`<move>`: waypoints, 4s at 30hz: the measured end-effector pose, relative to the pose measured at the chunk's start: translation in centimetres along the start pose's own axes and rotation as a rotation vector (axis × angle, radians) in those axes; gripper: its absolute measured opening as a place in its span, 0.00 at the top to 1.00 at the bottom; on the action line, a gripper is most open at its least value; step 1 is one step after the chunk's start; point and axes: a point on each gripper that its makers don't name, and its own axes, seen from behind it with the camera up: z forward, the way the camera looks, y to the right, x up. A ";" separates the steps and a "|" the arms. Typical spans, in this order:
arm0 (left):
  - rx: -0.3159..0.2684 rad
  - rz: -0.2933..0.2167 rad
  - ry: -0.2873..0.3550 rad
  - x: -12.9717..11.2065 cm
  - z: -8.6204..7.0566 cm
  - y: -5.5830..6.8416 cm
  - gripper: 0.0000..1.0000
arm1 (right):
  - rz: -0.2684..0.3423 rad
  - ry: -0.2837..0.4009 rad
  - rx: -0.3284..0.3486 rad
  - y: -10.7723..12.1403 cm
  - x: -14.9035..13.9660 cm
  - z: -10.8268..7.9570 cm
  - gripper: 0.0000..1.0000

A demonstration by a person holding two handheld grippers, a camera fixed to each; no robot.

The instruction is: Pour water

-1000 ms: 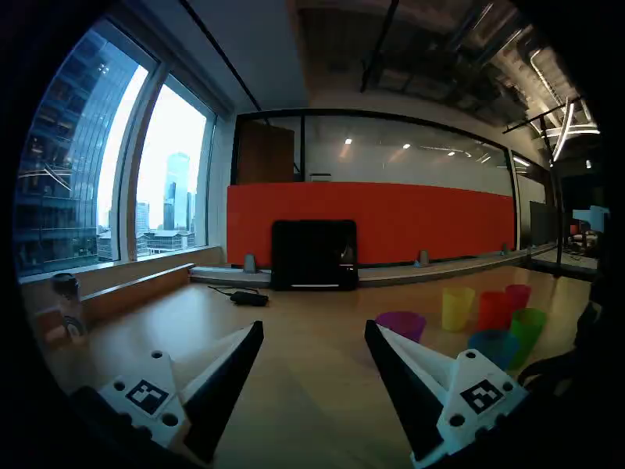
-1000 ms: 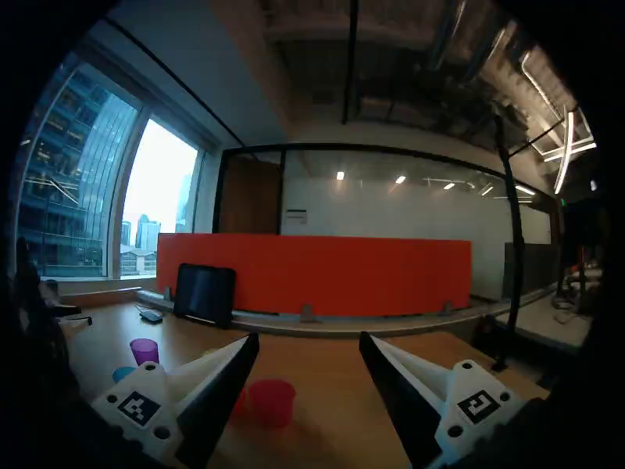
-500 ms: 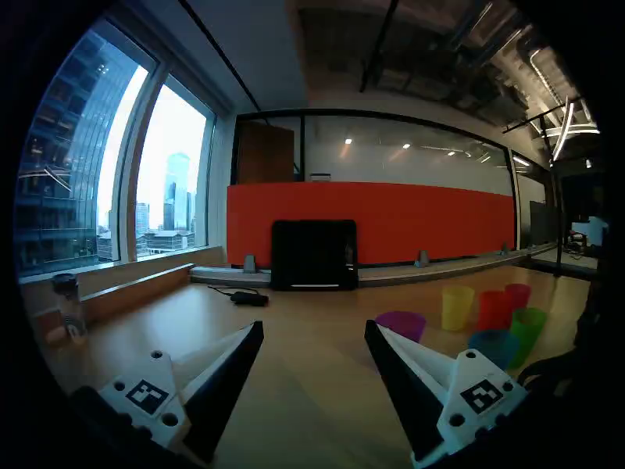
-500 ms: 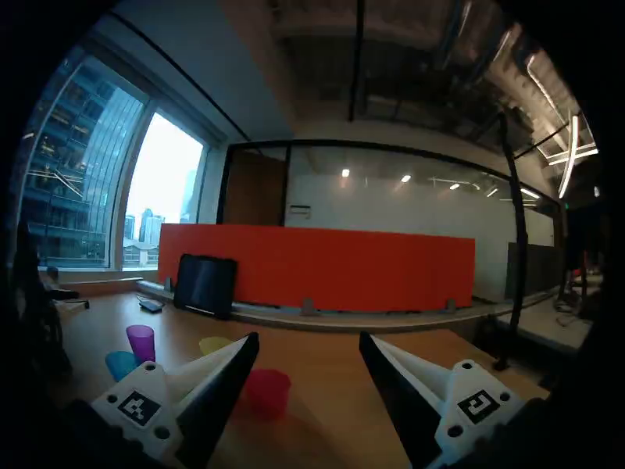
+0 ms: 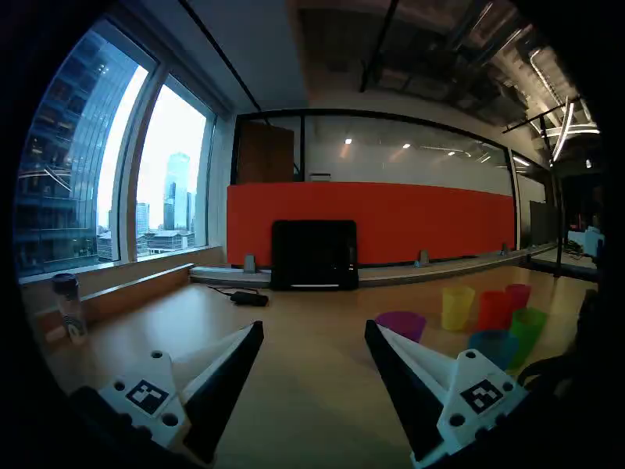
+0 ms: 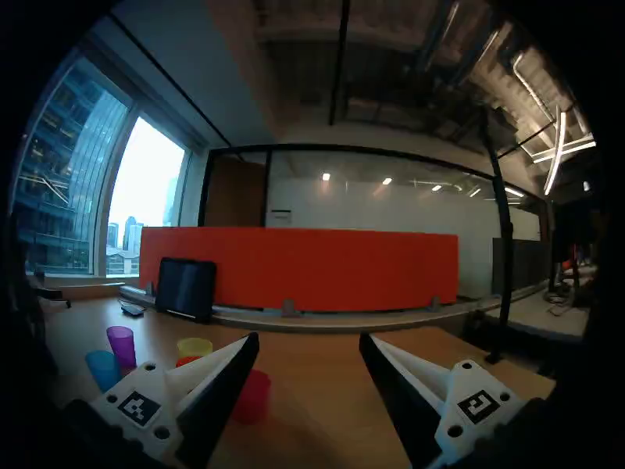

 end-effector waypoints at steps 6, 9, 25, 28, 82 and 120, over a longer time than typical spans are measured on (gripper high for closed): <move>0.000 0.000 0.000 0.0 0.0 0.1 0.03 | 0.021 -0.006 -0.011 0.2 -1.6 0.1 0.01; 0.000 0.000 0.000 0.0 0.0 0.1 0.03 | 0.028 -0.015 -0.013 0.1 -2.4 0.1 0.01; 0.000 0.000 0.000 0.0 -0.1 0.1 0.03 | 0.070 -0.052 -0.025 0.5 -4.8 0.2 0.01; 0.000 0.000 0.000 0.0 0.0 0.1 0.03 | 0.069 -0.058 -0.031 0.7 -5.1 0.2 0.01; 0.000 0.000 0.000 0.0 0.0 0.0 0.03 | 0.024 -0.104 -0.044 0.7 -6.2 0.2 0.01; 0.000 0.000 0.000 -0.1 0.0 0.1 0.03 | 0.024 -0.105 -0.044 0.6 -6.2 0.2 0.01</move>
